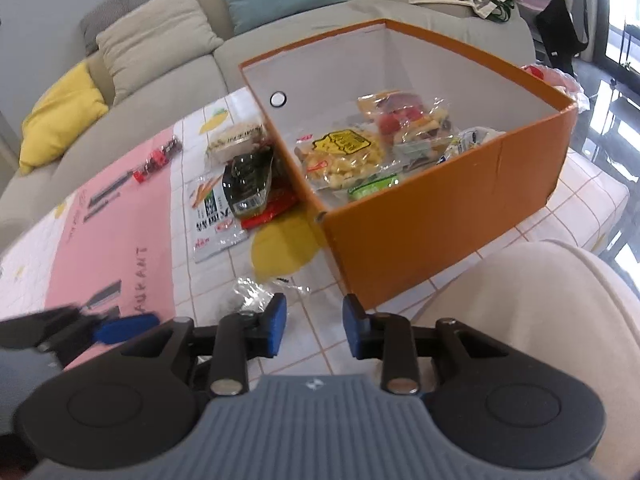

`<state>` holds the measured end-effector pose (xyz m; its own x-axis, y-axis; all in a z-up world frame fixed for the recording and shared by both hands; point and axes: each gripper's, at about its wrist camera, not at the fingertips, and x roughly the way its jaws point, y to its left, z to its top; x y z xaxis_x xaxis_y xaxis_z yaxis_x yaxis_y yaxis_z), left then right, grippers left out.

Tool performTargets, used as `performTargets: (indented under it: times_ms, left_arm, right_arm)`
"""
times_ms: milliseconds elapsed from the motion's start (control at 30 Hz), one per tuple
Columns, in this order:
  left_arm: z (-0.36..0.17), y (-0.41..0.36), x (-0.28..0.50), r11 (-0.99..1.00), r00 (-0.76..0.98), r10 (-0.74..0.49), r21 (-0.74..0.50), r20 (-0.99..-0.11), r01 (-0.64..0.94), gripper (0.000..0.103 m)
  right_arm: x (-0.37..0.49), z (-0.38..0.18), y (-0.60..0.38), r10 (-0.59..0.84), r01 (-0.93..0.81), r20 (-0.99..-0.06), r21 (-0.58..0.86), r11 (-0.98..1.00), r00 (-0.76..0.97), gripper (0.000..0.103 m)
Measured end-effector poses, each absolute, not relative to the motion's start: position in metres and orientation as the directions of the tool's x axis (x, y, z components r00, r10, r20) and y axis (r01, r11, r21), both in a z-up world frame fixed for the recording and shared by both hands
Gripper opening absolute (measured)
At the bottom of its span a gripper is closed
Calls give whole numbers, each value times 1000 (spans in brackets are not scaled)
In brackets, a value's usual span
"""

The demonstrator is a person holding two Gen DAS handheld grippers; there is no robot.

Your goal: Organize snacks

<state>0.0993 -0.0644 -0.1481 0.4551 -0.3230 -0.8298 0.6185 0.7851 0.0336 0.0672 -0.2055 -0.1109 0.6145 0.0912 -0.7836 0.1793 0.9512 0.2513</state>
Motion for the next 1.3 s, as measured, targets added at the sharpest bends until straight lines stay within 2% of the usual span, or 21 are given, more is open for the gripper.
performTargets:
  times_ms: [200, 433, 600, 1033, 1300]
  left_arm:
    - [-173, -68, 119, 786, 425, -307, 25, -852, 617, 85]
    - [-175, -72, 127, 802, 432, -320, 2, -843, 598, 85]
    - [-174, -71, 128, 826, 441, -309, -8, -843, 564, 68]
    - [-169, -29, 130, 952, 488, -185, -32, -853, 305, 62]
    - [-164, 10, 134, 985, 492, -125, -49, -861, 164, 62]
  right_arm:
    - [71, -113, -203, 93, 169, -785, 245, 954, 612, 35]
    - [73, -118, -200, 83, 161, -795, 222, 962, 601, 37]
    - [75, -119, -198, 70, 159, -802, 202, 966, 594, 37]
    - [75, -118, -186, 55, 118, -803, 154, 981, 593, 38]
    - [80, -106, -158, 188, -57, -774, 194, 979, 605, 38]
